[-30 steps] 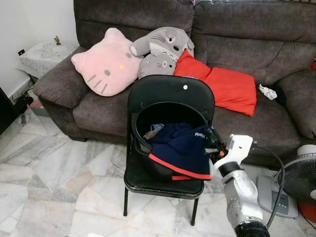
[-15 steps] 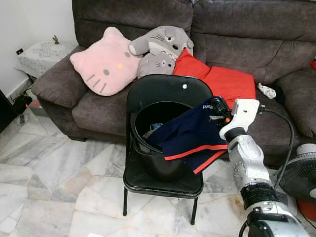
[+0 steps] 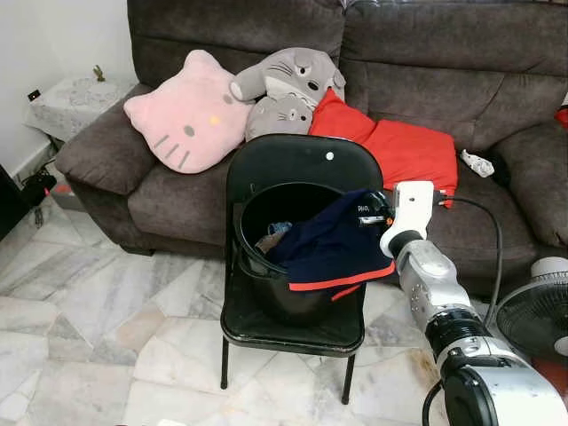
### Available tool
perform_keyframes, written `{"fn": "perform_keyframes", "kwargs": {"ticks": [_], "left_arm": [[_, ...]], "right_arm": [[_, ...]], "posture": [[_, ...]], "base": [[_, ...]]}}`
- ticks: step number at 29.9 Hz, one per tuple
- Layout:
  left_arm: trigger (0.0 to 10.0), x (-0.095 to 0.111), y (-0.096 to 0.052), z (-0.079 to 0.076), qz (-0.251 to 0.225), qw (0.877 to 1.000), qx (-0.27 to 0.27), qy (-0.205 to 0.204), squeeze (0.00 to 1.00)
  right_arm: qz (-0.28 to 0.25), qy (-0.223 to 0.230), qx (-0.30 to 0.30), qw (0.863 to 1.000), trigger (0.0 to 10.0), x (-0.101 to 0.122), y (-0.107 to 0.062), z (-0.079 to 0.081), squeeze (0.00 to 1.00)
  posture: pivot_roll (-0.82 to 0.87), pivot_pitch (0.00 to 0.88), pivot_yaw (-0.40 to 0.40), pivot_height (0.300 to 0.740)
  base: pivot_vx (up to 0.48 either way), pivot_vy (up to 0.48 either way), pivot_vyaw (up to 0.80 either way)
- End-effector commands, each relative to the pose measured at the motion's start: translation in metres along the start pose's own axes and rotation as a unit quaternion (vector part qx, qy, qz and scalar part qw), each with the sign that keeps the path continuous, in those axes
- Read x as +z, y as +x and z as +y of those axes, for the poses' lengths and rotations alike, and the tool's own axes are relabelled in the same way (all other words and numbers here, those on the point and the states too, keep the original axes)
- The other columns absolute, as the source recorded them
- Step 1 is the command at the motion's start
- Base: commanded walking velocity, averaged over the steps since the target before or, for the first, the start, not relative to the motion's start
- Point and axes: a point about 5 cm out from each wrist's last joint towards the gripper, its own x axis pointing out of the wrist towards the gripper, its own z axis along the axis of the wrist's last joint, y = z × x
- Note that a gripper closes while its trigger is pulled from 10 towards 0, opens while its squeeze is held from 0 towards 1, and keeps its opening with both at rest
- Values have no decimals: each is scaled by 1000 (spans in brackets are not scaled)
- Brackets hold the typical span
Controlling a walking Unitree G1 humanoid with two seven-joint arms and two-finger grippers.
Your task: Hang hanger
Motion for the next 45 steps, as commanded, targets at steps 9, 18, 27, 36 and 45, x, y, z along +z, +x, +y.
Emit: {"fn": "perform_keyframes", "kwargs": {"ticks": [9,18,27,36,45], "left_arm": [[10000,-16,-2,0,30,1000,1,9,0],[10000,-18,-2,1,32,999,5,11,0],[10000,-21,-3,3,33,999,13,11,0],[10000,-20,-5,6,3,1000,17,3,0],[10000,-18,-4,5,10,1000,13,6,0]], "right_arm": [[5,-16,-25,1000,0,20,8,-3,0],[27,-26,-14,999,0,17,11,8,0],[45,-36,-6,998,0,9,11,15,0],[32,-12,-14,999,0,2,8,12,0],[32,-2,-20,999,0,-5,4,7,0]], "posture": [[-79,97,-6,740],[-53,96,-7,740],[-16,102,-11,740],[-36,112,12,740],[-48,97,16,740]], "base": [[0,0,0],[0,0,0],[0,0,0],[0,0,0],[53,0,0]]}}
